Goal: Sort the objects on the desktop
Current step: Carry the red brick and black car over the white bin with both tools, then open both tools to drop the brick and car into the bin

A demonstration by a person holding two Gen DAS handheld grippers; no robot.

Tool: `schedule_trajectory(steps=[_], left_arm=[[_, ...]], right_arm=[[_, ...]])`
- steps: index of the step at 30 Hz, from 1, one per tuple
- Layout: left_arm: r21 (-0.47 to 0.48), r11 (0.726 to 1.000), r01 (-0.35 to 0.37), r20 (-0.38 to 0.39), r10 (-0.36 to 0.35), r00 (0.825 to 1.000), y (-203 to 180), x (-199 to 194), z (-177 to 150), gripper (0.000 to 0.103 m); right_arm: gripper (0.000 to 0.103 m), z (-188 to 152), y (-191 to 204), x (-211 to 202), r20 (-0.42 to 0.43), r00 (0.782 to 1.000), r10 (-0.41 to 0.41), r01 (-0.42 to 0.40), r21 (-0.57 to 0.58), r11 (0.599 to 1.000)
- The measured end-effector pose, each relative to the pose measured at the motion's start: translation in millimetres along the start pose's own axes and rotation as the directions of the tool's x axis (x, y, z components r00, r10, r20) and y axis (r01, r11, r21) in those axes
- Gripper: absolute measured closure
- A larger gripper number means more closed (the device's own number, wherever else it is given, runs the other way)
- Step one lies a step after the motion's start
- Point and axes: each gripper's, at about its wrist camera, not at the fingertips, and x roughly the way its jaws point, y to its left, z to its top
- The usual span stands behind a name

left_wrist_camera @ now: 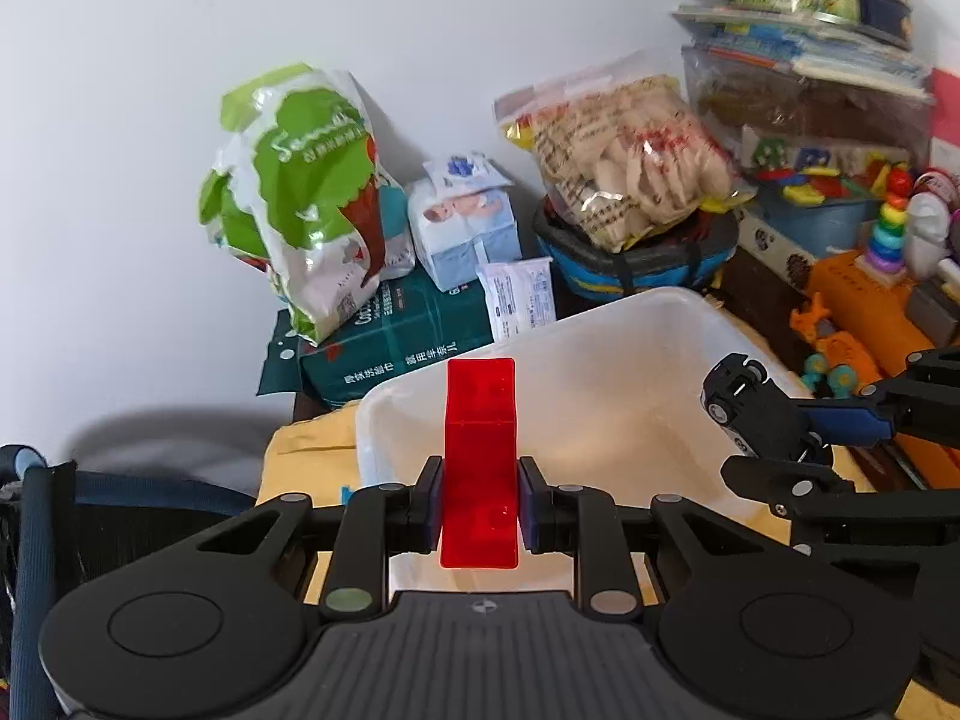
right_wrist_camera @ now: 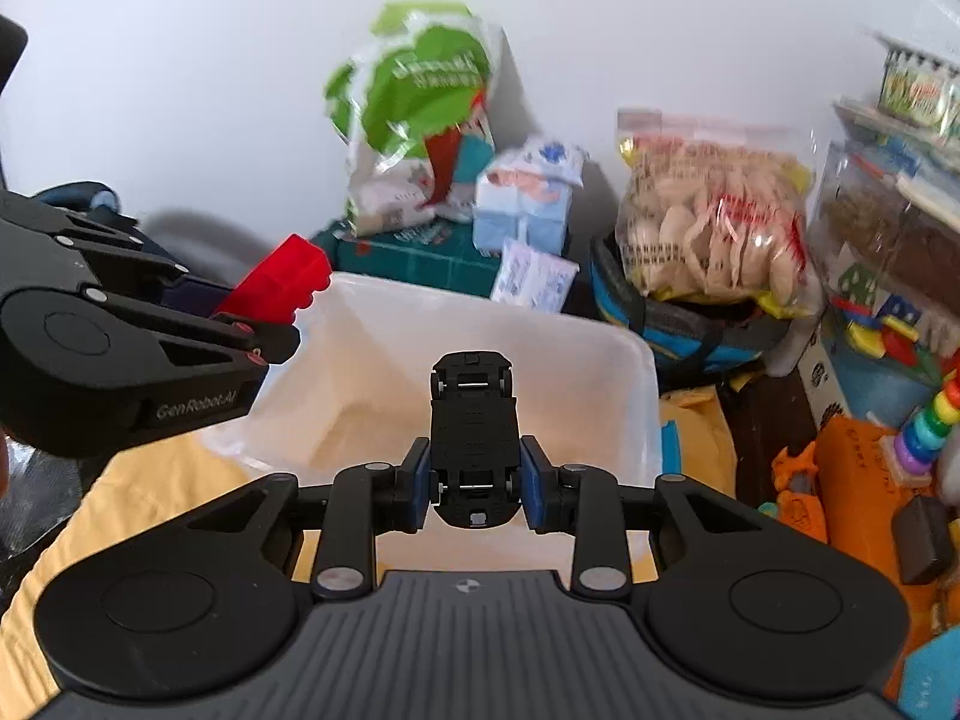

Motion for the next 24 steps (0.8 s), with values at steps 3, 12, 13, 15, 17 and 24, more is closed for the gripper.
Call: schedule_trajectory(steps=[3,12,13,15,17,24], left_arm=[[0.013,1.0,-0.012,-0.021,0.012,1.0,-1.2,25.1,3.2,0.076],[0.042,0.999,-0.019,-0.108,0.024,0.994,-7.3,69.6,-3.7,0.073],[0.037,0.999,-0.026,-0.105,0.029,0.994,-7.0,69.2,-4.0,0.07],[0.035,0.999,-0.041,-0.084,0.044,0.995,-6.3,65.1,-4.2,0.066],[0.042,0.998,-0.045,-0.065,0.048,0.997,-6.0,57.9,-3.9,0.055],[0.04,0.999,-0.023,0.003,0.023,1.0,-5.7,9.2,-9.7,0.047]], right_arm=[[0.07,3.1,-6.0,25.6,-0.034,0.999,-0.004,0.004,0.025,1.0],[0.069,4.7,-11.1,51.6,-0.066,0.997,-0.041,0.043,0.028,0.999],[0.069,4.7,-11.5,52.6,-0.067,0.997,-0.044,0.046,0.028,0.999],[0.065,3.4,-11.8,51.3,-0.058,0.997,-0.057,0.059,0.029,0.998],[0.063,1.7,-11.7,43.9,-0.033,0.997,-0.067,0.068,0.036,0.997],[0.051,-8.1,-7.5,13.8,0.013,0.999,-0.047,0.047,0.034,0.998]])
